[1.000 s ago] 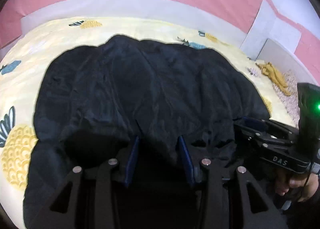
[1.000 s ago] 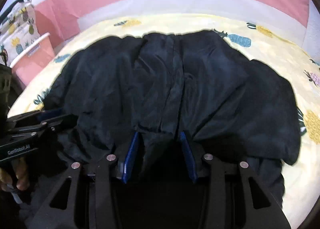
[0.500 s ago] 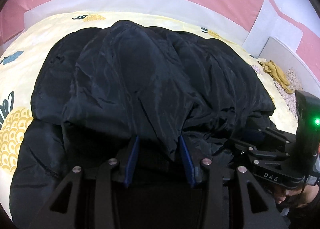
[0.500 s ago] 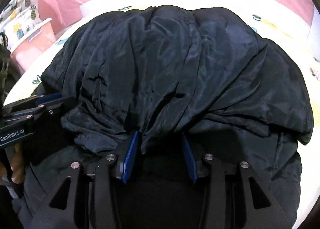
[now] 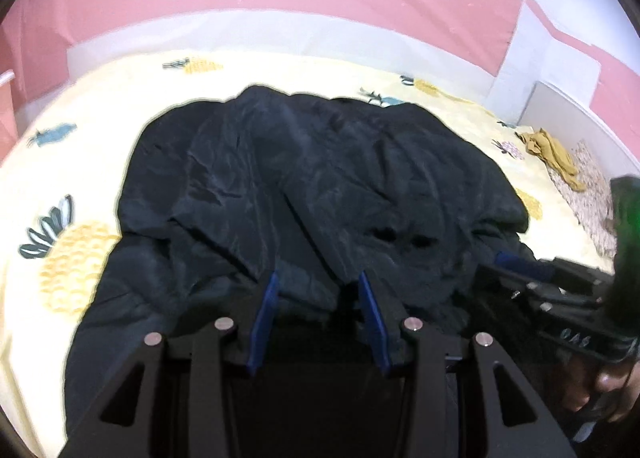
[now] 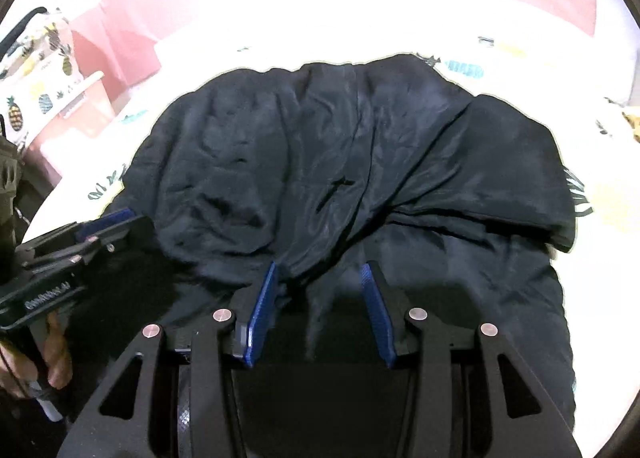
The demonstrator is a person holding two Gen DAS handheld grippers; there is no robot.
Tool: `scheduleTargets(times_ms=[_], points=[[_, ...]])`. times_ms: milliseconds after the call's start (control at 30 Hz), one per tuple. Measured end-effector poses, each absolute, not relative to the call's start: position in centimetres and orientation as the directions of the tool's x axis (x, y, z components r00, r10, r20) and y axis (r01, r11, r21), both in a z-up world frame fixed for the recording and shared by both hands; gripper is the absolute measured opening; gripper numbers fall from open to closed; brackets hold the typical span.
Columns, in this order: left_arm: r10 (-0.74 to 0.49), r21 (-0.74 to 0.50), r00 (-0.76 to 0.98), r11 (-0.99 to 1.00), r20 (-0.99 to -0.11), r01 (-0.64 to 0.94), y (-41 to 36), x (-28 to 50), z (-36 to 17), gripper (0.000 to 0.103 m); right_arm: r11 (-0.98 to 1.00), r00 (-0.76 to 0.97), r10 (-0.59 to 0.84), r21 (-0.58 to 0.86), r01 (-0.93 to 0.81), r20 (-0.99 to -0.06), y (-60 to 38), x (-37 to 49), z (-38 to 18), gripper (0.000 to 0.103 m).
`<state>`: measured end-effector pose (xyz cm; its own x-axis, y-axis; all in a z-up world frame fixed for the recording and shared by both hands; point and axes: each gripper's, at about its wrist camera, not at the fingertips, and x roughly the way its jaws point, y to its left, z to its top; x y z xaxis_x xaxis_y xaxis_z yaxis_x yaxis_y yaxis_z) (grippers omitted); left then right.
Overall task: Fold large clothes
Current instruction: 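Release the jacket and lift both grippers away from it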
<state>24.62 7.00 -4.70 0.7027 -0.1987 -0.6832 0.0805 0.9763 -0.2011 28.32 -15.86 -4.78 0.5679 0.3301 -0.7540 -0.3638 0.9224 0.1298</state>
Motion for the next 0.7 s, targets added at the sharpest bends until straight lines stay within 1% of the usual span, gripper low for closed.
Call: scheduleTargets(times_ms=[133,233,433,533,700], points=[[-0.227,-0.215,0.733,0.970,-0.642,0.112,6.8,20.4,-2.9,0.044,0.924,0.634,0.346,0.133,-0.358,-0.692,-17.1,23.8,-2.2,0.045],[-0.218,-0.194,0.752,0.973,-0.622,0.122,6.6,17.4,-1.8,0.044,0.929,0.676,0.342,0.127,-0.347,-0.652,-18.5,20.5,-1.1,0.045],[-0.182,-0.159,0.764,0.982,-0.619,0.105,6.0,12.2,-1.3,0.044,0.957,0.726,0.249,0.046,-0.288,-0.641,-20.6,15.0,-1.7,0.045],[-0.162,-0.158,0.753,0.984,-0.637,0.077,5.9,10.1,-2.1,0.044,0.966,0.729,0.220,0.042,-0.254,-0.648,-21.6,12.9,-2.5,0.046],[-0.105,-0.129,0.725,0.991,-0.681,0.023,6.4,7.3,-3.8,0.044,0.967,0.713,0.233,0.078,-0.244,-0.661,-23.2,10.4,-3.6,0.050]])
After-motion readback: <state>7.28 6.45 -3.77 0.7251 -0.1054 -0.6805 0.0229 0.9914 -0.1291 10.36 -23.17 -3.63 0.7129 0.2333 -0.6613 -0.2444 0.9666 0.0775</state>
